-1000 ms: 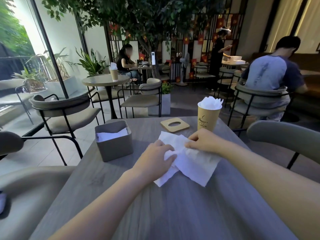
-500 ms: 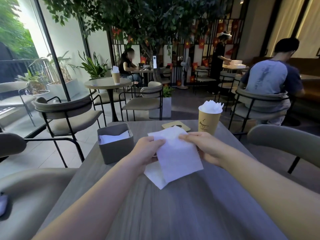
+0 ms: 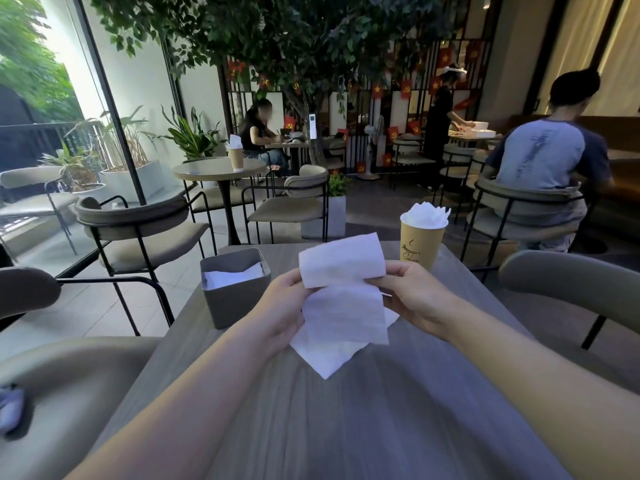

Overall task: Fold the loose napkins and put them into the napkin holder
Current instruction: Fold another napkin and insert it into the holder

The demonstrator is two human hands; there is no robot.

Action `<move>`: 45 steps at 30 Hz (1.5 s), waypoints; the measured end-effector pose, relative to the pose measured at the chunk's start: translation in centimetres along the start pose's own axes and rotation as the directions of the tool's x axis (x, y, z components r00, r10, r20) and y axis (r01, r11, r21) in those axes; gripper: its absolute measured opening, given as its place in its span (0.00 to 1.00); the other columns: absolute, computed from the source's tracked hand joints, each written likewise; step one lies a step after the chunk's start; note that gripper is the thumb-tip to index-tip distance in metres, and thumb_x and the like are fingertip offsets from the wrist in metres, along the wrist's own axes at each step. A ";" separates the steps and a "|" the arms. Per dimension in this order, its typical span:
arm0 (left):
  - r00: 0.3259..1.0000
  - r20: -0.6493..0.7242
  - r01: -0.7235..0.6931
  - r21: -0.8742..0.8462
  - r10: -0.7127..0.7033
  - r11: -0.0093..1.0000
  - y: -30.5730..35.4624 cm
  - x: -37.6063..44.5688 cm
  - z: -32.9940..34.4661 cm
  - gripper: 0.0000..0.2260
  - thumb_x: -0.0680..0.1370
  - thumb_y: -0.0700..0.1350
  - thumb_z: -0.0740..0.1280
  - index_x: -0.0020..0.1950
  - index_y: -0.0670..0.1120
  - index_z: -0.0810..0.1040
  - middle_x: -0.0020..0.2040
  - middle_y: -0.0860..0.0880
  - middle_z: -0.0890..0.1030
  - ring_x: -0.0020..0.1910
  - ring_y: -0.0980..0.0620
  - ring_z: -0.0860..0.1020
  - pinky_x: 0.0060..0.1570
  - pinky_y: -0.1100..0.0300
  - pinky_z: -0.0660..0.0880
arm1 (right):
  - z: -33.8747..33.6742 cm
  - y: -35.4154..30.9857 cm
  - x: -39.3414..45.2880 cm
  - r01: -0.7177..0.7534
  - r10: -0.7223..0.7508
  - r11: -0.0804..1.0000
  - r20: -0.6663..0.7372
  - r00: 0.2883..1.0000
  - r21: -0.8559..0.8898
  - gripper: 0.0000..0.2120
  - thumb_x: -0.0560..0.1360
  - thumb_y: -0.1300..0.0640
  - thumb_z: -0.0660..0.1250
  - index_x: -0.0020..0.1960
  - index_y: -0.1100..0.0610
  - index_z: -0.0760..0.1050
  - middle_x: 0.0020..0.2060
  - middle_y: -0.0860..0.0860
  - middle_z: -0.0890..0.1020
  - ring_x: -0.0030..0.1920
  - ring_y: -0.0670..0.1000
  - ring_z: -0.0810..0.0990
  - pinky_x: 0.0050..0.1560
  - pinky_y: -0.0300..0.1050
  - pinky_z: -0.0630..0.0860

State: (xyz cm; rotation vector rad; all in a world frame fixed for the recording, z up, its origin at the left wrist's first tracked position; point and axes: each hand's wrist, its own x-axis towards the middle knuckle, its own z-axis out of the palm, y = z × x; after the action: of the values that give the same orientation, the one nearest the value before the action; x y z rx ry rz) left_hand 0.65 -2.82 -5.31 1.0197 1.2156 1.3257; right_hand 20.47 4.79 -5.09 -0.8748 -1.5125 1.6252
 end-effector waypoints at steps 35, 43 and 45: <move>0.853 -0.289 -0.111 0.713 0.435 0.692 2.5 0.5 -6.5 0.10 0.78 0.42 0.67 0.41 0.55 0.83 0.37 0.54 0.79 0.34 0.53 0.73 0.35 0.62 0.68 | 6.4 0.4 4.0 0.165 -0.213 0.944 -0.146 0.966 -0.286 0.10 0.78 0.60 0.71 0.57 0.48 0.81 0.46 0.51 0.85 0.46 0.50 0.81 0.47 0.47 0.79; 0.748 -0.394 -0.044 0.773 0.534 0.633 4.4 -0.4 -11.7 0.09 0.79 0.42 0.66 0.46 0.50 0.85 0.40 0.50 0.81 0.37 0.50 0.76 0.34 0.62 0.68 | 13.5 0.1 8.4 0.205 -0.239 0.927 -0.073 0.968 -0.315 0.10 0.77 0.67 0.68 0.51 0.56 0.86 0.40 0.47 0.80 0.37 0.44 0.73 0.37 0.33 0.70; 0.725 -0.409 -0.079 0.749 0.553 0.658 4.7 -0.8 -12.9 0.09 0.79 0.42 0.67 0.48 0.51 0.86 0.44 0.51 0.83 0.42 0.51 0.79 0.36 0.65 0.69 | 14.5 -0.1 9.1 0.233 -0.257 0.934 -0.060 0.964 -0.270 0.12 0.77 0.68 0.67 0.52 0.55 0.85 0.41 0.44 0.81 0.40 0.42 0.75 0.40 0.32 0.70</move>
State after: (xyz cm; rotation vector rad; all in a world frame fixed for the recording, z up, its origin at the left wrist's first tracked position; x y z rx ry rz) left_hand -12.55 -4.99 -2.30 1.4542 2.2396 1.5976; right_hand 3.43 5.51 -3.88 -0.8494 -1.7186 1.2071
